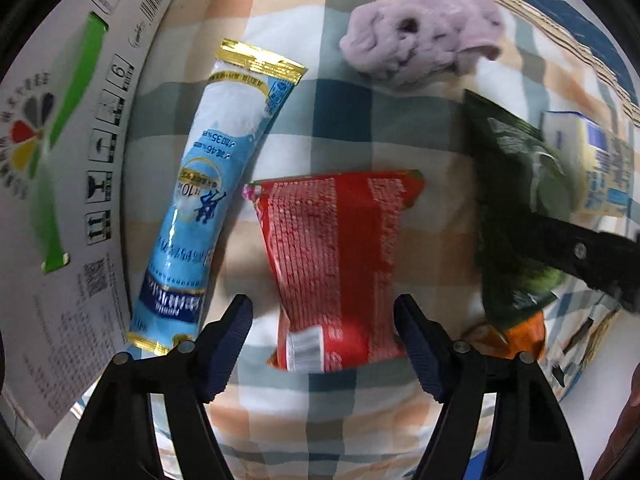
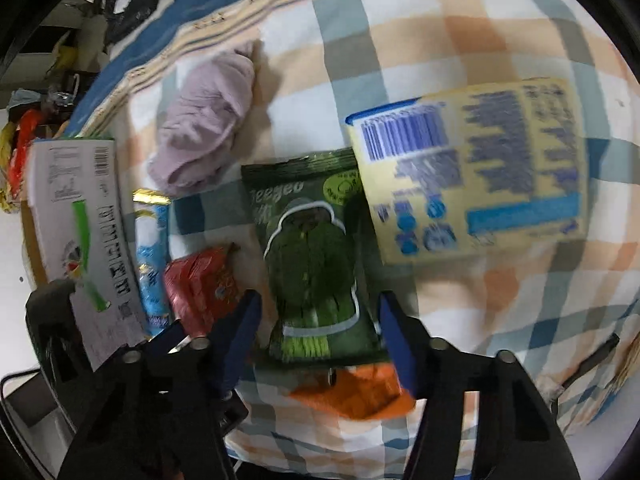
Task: Organize soft objects
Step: 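Grasp the red snack bag with the left tool while the right tool grasps the green Deeyeo pack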
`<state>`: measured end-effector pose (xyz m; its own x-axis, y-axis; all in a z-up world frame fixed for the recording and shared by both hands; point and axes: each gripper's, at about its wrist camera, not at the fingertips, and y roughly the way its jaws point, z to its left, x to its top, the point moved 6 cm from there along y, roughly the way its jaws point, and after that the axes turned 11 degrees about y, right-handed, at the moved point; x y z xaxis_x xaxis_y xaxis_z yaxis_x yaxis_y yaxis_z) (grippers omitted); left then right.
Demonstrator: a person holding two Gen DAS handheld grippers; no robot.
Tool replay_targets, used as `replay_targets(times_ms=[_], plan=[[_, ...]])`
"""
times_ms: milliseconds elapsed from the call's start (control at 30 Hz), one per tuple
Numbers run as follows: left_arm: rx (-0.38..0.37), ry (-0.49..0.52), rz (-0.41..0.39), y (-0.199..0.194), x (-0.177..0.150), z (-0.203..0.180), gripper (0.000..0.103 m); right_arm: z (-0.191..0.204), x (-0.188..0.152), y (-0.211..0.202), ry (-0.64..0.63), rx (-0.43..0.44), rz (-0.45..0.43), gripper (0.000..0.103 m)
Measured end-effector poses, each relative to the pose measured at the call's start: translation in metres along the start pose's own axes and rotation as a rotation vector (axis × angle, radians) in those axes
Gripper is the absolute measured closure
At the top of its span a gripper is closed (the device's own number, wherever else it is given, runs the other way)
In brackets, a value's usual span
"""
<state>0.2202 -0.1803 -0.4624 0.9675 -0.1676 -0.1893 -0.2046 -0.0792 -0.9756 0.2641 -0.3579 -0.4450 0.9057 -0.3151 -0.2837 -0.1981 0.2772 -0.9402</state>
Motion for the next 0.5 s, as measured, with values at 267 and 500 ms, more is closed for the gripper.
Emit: replay_targets(times_ms=[267, 500], plan=[[-0.017, 0.016, -0.007, 0.010, -0.022, 0.009, 0.057, 0.004, -0.008, 0.026, -0.004, -0.069, 0.051, 0.066], [0.003, 0.023, -0.001, 0.026, -0.023, 0.012, 0.054, 0.023, -0.015, 0.059, -0.069, -0.166, 0.064, 0.062]])
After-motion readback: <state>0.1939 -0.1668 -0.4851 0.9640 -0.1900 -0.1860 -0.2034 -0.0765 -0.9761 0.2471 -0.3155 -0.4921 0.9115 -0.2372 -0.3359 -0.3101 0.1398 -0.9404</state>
